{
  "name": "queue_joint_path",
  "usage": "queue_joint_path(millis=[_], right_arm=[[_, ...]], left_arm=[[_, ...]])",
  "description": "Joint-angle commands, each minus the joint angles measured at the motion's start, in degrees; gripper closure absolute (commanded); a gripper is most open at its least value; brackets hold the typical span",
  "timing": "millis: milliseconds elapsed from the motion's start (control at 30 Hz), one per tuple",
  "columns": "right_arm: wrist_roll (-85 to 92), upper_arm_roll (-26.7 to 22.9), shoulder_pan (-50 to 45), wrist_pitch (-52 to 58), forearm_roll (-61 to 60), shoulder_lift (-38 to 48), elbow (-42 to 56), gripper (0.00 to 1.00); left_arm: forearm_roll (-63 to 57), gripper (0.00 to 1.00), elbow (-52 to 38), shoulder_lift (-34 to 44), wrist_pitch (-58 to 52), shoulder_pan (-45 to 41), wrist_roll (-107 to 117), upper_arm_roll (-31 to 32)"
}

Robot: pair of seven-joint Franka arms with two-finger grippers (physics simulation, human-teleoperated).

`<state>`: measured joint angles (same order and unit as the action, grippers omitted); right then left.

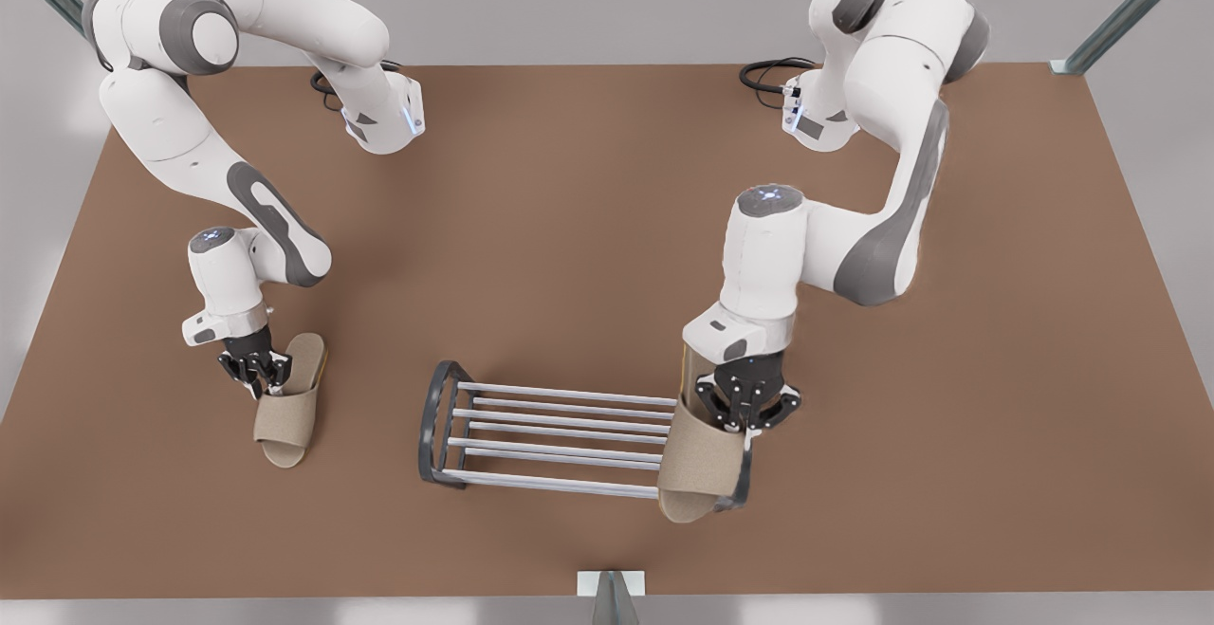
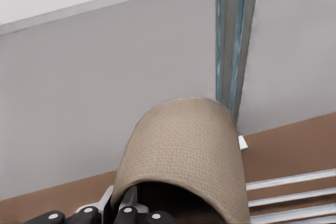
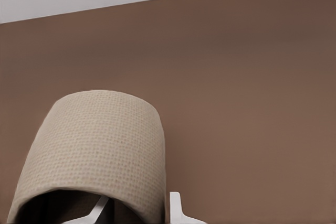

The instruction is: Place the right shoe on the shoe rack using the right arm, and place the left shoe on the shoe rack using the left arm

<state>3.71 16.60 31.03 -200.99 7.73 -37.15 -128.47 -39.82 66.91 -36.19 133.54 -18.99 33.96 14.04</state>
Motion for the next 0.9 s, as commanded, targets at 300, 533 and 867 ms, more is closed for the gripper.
queue_joint_path(millis=[300,533,867], right_arm=[[0.42,0.01,-0.27,-0.02,0.01,-1.61,0.76,0.46],[0.42,0.01,0.35,-0.02,0.01,-1.79,1.20,0.57],[-0.20,0.28,1.32,0.07,0.01,-0.82,1.73,0.65]], left_arm=[[-7.90,0.79,0.94,-6.26,-4.86,-11.34,44.70,-8.50],[-10.71,0.79,3.58,-6.70,-1.79,-11.77,48.30,-8.50],[-13.61,0.00,8.41,-4.25,-2.84,-11.86,44.26,-8.24]])
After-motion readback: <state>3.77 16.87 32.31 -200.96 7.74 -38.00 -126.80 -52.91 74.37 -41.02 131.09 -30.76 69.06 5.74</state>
